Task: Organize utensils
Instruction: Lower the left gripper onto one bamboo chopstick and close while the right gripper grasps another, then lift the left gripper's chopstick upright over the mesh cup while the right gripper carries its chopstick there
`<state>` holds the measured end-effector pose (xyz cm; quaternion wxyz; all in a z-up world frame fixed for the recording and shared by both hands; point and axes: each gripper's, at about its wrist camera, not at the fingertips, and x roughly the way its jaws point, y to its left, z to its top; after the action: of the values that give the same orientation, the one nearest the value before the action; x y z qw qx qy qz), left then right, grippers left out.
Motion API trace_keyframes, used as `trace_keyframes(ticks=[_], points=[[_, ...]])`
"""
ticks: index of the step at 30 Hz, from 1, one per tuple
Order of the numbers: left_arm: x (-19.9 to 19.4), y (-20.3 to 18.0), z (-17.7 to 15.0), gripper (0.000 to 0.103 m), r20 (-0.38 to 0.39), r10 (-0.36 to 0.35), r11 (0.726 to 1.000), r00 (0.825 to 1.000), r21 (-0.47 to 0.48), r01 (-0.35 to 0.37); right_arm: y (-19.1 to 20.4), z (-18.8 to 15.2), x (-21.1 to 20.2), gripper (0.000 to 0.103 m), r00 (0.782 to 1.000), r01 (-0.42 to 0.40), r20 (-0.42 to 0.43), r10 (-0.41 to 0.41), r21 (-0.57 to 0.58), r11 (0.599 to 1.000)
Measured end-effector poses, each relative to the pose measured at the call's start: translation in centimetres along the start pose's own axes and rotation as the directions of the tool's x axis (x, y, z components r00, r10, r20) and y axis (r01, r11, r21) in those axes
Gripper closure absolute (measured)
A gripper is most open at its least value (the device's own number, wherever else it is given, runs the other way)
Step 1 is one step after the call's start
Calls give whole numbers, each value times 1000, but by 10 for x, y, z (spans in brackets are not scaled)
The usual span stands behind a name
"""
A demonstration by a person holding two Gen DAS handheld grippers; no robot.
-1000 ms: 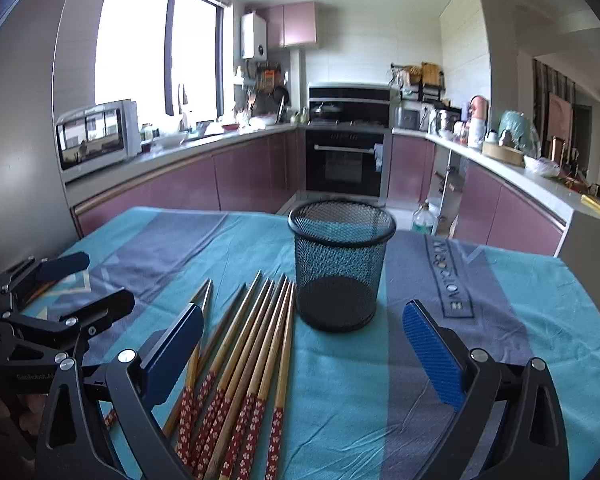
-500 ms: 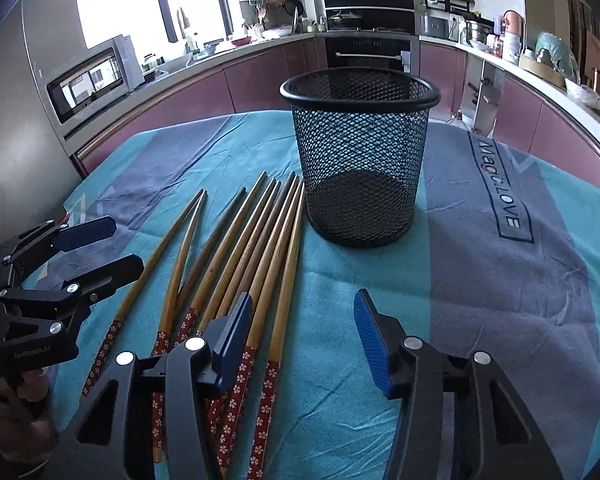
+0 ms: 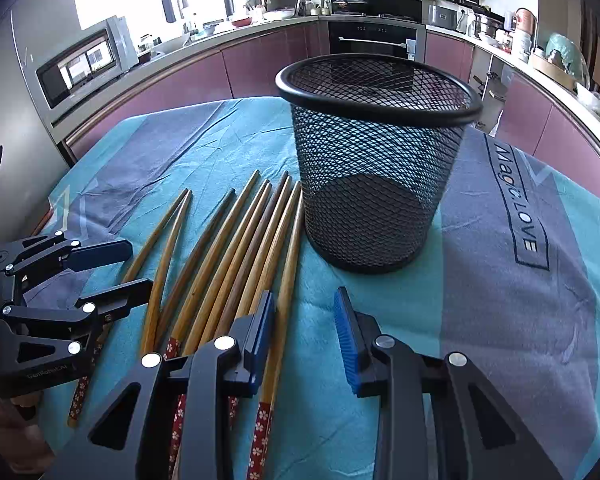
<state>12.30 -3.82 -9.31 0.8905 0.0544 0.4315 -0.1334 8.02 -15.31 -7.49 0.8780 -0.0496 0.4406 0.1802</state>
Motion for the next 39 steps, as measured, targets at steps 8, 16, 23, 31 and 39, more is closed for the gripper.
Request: trace_keyframes(ticks=[8,16,23,31,39], points=[[8,7,13,90,-7,-1,999,1000,-36,1,4,9,7,79,1000,6,-7,-6,-16,1000],[0,19,9,96,3,-17,993,1000,-118,17,-8,7,1,98,997,-82,8,82,49,995],[-22,37,8,96,52,-60,980,997,-189,68,-14,4,-23,98,987,-149,69,145,53,987],[-76,42,26,96,178,-175,967,968,-151,203,-17,12,-71,98,956,-216,211,204,35,976],[-136,35,52,96,313,-260,952,914,-78,297,-32,24,-111,98,918,-229,338,206,28,973]])
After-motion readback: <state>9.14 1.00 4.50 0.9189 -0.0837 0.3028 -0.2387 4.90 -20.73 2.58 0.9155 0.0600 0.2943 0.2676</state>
